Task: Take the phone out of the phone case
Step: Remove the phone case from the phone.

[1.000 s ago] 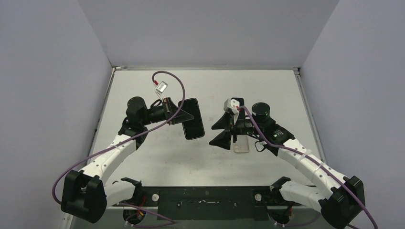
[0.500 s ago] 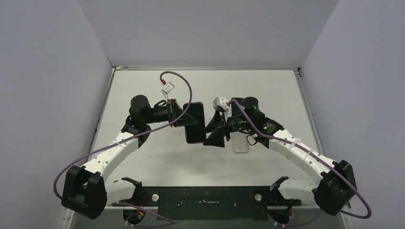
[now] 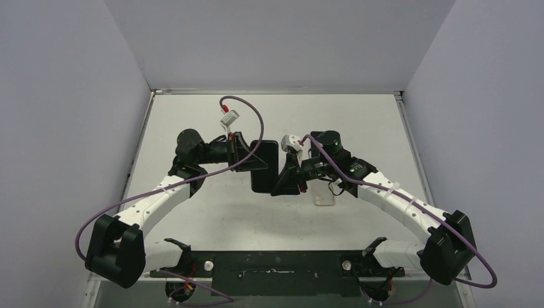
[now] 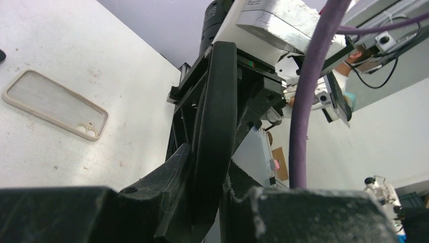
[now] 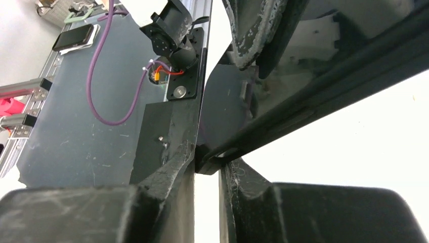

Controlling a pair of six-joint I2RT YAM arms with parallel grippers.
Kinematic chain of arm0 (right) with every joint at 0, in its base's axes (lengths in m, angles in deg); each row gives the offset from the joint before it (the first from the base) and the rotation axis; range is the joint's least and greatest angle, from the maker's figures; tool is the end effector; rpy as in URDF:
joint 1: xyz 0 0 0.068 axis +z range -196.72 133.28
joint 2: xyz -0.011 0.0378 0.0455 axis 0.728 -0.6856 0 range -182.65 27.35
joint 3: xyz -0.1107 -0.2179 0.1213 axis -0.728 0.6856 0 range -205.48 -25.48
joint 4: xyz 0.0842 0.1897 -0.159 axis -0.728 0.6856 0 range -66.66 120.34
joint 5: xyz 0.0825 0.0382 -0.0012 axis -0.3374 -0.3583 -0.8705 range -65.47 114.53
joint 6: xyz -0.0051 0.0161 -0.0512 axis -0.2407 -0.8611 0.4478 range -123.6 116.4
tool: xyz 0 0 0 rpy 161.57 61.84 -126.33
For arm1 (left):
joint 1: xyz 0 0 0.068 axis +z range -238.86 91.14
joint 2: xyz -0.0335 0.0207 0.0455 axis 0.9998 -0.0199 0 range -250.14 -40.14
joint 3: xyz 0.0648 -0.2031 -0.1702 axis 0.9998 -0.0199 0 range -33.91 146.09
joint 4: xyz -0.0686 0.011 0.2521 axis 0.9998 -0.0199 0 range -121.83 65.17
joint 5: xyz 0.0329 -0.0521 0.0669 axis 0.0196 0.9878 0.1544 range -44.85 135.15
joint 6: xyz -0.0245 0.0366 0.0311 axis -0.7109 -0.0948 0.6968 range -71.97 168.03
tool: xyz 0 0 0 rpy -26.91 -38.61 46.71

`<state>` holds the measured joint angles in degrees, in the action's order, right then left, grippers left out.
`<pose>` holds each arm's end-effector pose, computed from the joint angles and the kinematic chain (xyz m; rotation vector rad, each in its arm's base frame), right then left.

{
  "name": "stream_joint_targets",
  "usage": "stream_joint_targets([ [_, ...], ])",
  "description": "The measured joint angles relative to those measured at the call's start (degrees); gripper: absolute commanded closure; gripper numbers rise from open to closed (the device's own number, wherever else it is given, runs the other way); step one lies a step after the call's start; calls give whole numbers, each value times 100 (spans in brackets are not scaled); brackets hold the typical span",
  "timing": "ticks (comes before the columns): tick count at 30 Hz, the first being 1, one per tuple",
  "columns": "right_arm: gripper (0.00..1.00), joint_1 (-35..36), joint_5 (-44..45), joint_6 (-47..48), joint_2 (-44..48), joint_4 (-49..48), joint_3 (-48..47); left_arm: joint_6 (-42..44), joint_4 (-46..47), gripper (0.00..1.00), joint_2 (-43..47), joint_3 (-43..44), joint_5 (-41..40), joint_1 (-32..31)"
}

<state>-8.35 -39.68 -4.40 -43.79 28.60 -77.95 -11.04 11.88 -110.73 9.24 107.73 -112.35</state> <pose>0.1901 0.1913 0.3054 -1.3446 1.5479 1.5359 0.2319 -0.1353 0.3174 0.5605 1.7485 -1.8412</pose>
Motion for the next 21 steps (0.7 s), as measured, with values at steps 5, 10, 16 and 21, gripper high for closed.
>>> stream_joint_targets([
  [5, 100, 79, 79, 378, -2, 540, -173, -48, 424, 100, -92, 0, 192, -76],
  [10, 100, 199, 339, 994, -9, 1084, -433, -332, 625, 100, -201, -4, 229, -66],
  [16, 100, 356, 553, 1517, -181, 1762, -756, -702, 879, 100, -315, -146, 256, -31],
  [21, 100, 487, 702, 1792, -297, 2168, -835, -944, 903, 100, -498, -256, 317, -35],
])
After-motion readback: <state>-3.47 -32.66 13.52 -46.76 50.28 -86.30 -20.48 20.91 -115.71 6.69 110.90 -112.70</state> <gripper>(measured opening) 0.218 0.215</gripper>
